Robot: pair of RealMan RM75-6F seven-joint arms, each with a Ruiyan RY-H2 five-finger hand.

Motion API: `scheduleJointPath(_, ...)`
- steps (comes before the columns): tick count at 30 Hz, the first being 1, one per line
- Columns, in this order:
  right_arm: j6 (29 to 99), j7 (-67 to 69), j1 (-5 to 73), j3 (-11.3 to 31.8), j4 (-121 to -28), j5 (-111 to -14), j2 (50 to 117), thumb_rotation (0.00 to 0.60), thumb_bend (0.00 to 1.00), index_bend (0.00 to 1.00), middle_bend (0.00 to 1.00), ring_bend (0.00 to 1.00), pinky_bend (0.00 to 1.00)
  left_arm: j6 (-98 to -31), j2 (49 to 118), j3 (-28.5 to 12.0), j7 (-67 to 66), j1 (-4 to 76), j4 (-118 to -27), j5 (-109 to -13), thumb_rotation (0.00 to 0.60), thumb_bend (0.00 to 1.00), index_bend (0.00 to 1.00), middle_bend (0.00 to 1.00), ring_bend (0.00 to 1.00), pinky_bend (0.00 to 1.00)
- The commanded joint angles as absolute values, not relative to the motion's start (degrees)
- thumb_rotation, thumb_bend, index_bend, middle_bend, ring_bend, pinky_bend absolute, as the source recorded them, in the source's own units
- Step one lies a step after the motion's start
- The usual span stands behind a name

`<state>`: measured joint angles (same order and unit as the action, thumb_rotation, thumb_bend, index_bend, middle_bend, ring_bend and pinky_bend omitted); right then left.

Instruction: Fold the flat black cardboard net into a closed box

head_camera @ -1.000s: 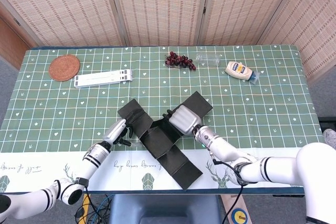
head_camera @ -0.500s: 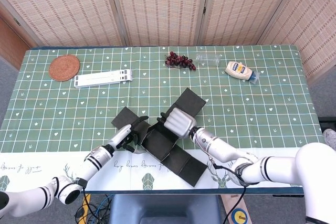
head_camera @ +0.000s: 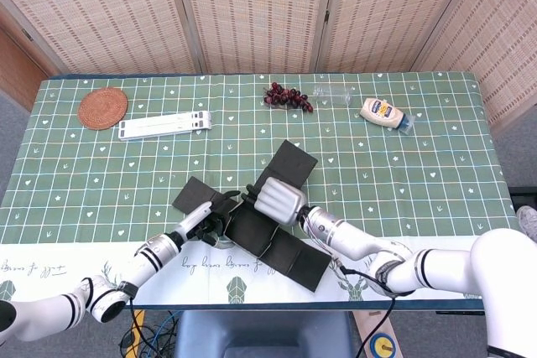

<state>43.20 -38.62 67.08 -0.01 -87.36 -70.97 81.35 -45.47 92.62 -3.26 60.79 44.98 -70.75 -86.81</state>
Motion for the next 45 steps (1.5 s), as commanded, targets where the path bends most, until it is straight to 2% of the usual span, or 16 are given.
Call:
scheduleJointPath(1,43.13,-38.06,66.95,0.20,-86.99,-72.24,81.48,0.600,0.51,0.32,0.38,0.82,0.98,-45.05,92.41,-2.71,62.94,45.52,-70.55,-87.40,0.600,0.15,0.00,0.02,0.64,0.93)
scheduleJointPath(14,43.46,-37.24,65.82,0.74,-85.40,-75.37,82.63,0.600,0.51,0.32,0.38,0.82,0.98,-45.69,92.38,-0.18,71.47,46.97,-69.54,-90.44,0.600,0.15,0.02,0.02,0.64,0.93)
scheduleJointPath(21,44.10,-37.24,65.38,1.23,-84.32,-77.28,83.29,0.600,0.51,0.32,0.38,0.82,0.98,-47.01,93.07,0.95,74.60,47.50,-67.95,-91.67,0.600,0.15,0.11,0.10,0.64,0.93)
scheduleJointPath(24,43.61,-36.45,65.25,1.49,-84.53,-77.36,83.34,0.600,0.51,0.32,0.34,0.82,0.98,-47.34,93.39,1.10,75.42,47.47,-67.65,-91.37,0.600,0.15,0.13,0.14,0.64,0.93)
scheduleJointPath(29,42.97,-36.70,65.23,1.64,-84.61,-77.78,83.10,0.600,0.51,0.20,0.23,0.78,0.98,-47.29,93.42,1.40,75.85,47.60,-67.50,-90.96,0.600,0.15,0.15,0.16,0.64,0.93)
scheduleJointPath(36,42.94,-36.42,64.83,2.08,-85.00,-78.31,83.07,0.600,0.51,0.02,0.14,0.75,0.98,-46.77,93.29,1.69,75.98,47.76,-67.85,-90.22,0.600,0.15,0.18,0.16,0.65,0.93)
scheduleJointPath(39,42.68,-36.13,64.66,2.26,-85.33,-78.16,82.86,0.600,0.45,0.00,0.10,0.74,0.98,-46.77,93.17,1.76,76.02,47.84,-68.21,-90.12,0.600,0.15,0.17,0.16,0.65,0.93)
scheduleJointPath(45,42.00,-36.05,64.34,2.45,-86.15,-77.43,82.51,0.600,0.23,0.00,0.04,0.72,0.98,-46.64,92.92,1.76,75.94,48.02,-68.53,-89.80,0.600,0.15,0.17,0.16,0.65,0.93)
